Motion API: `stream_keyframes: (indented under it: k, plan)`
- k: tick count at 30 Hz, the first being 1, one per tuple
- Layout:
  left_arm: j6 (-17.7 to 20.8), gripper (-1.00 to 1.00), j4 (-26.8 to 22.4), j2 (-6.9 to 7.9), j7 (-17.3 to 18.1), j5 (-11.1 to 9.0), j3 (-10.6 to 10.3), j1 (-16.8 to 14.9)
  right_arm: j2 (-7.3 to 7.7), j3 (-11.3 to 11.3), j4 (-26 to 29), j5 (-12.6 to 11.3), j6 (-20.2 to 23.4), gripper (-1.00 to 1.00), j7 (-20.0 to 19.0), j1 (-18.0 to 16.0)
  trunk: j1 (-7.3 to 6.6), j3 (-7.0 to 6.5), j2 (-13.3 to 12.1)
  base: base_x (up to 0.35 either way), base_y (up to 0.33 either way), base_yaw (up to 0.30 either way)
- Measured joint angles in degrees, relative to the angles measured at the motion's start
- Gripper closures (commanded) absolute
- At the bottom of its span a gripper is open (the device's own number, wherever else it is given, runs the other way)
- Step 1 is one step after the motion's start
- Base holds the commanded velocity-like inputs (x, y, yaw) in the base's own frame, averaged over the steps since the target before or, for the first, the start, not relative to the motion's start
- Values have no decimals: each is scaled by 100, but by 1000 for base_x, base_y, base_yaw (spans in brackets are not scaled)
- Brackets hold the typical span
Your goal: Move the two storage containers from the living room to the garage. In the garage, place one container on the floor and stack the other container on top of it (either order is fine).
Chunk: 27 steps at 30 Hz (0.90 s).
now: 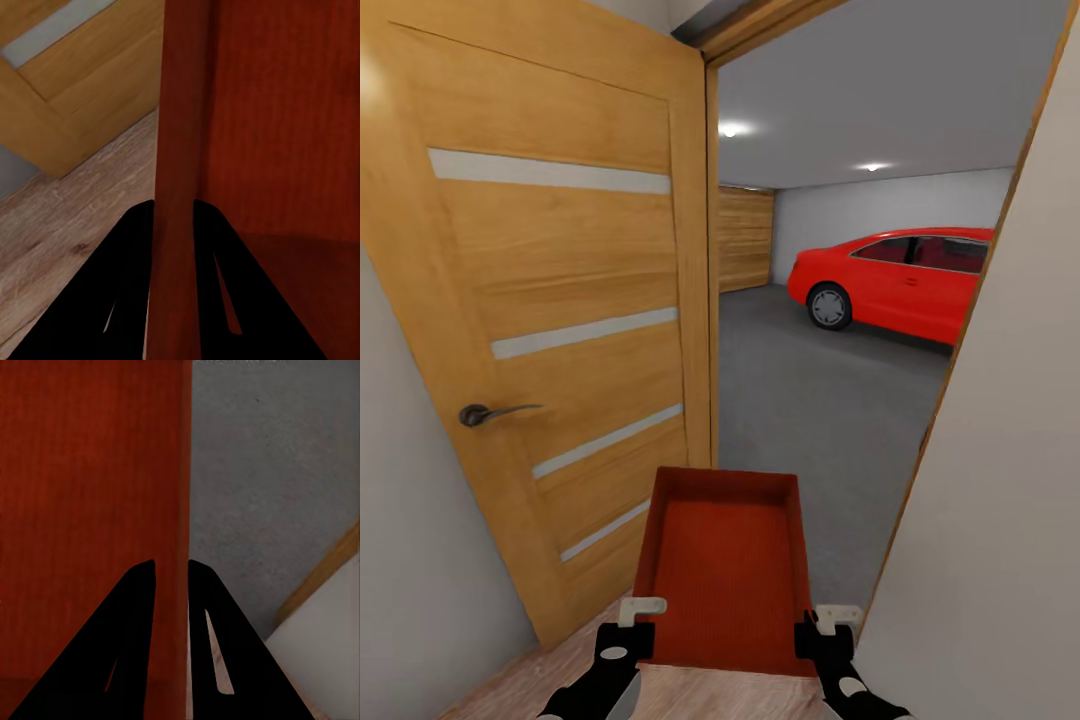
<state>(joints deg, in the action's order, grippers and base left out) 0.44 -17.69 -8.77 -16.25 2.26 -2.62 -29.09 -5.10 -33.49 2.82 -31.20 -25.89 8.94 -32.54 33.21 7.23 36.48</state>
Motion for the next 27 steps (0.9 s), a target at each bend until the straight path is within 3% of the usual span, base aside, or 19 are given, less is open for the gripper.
stream_keyframes:
  k: [6, 12, 13, 14, 15, 16, 17, 27]
  plan:
    - [-1, 100, 0, 15, 28, 30, -1, 0, -5, -1128, -22, -1155, -60, 100, 42, 0, 0, 0, 0, 322, 2, -11]
    - [5, 100, 25, 27, 53, 44, 7, -2, -6, -2332, -34, -2365, -81, 100, 72, 0, 0, 0, 0, 318, 103, -189]
    - [6, 100, 37, 39, -25, -280, -222, 5, -5, -1568, -50, -1525, -34, 100, 65, -2, 0, 0, 1, 309, 165, -256]
    - [6, 100, 38, 39, -29, -288, -202, 4, -5, -596, 3, -508, 48, 100, 70, -2, 0, 0, 0, 305, 179, -263]
    - [6, 100, 39, 38, -25, -284, -157, 2, -4, 440, 78, 589, 159, 100, 56, -1, 0, 0, 0, 299, 207, -271]
    - [6, 100, 42, 32, -23, -293, -84, -1, -1, 1707, 247, 1943, 384, 100, -16, 3, 0, 0, 0, 297, 214, -272]
    - [7, 100, 21, 11, -28, -266, -27, -2, -5, 2175, 313, 2445, 450, 100, -35, 6, 0, 0, 0, 296, 218, -273]
    - [12, 100, 31, 10, -28, -261, -20, -2, -7, 2201, 316, 2471, 469, 100, -36, 6, 0, 0, 0, 290, 233, -277]
